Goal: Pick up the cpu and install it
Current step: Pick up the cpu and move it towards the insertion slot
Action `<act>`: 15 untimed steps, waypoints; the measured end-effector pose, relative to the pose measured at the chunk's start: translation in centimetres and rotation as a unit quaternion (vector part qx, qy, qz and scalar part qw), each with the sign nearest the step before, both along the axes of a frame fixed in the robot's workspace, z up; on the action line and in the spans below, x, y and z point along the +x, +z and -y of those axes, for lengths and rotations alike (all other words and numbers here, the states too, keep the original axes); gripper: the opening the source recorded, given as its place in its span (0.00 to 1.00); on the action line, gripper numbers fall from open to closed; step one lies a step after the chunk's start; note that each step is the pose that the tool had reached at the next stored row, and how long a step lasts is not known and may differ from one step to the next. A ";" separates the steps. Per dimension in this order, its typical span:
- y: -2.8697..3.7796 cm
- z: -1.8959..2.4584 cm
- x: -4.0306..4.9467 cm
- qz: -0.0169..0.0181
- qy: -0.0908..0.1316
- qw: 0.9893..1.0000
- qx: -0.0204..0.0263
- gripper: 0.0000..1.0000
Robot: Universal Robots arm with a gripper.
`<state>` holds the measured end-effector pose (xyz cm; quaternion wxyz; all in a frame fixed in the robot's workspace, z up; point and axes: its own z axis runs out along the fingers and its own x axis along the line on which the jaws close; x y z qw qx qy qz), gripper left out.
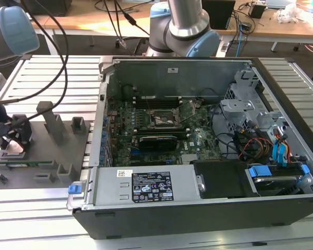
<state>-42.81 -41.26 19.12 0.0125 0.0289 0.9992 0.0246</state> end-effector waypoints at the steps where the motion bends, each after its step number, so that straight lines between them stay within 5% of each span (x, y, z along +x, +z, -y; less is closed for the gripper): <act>1: -0.02 0.00 -0.02 0.000 0.000 1.000 0.000 0.60; 8: -0.32 0.00 -0.07 0.000 0.000 1.000 0.000 0.60; 9: -0.33 0.00 -0.07 0.000 0.000 1.000 0.000 0.55; 11: 1.64 -0.01 -0.07 0.000 0.000 1.000 0.000 0.55; 15: 2.66 -0.02 -0.07 0.000 0.000 1.000 0.000 0.55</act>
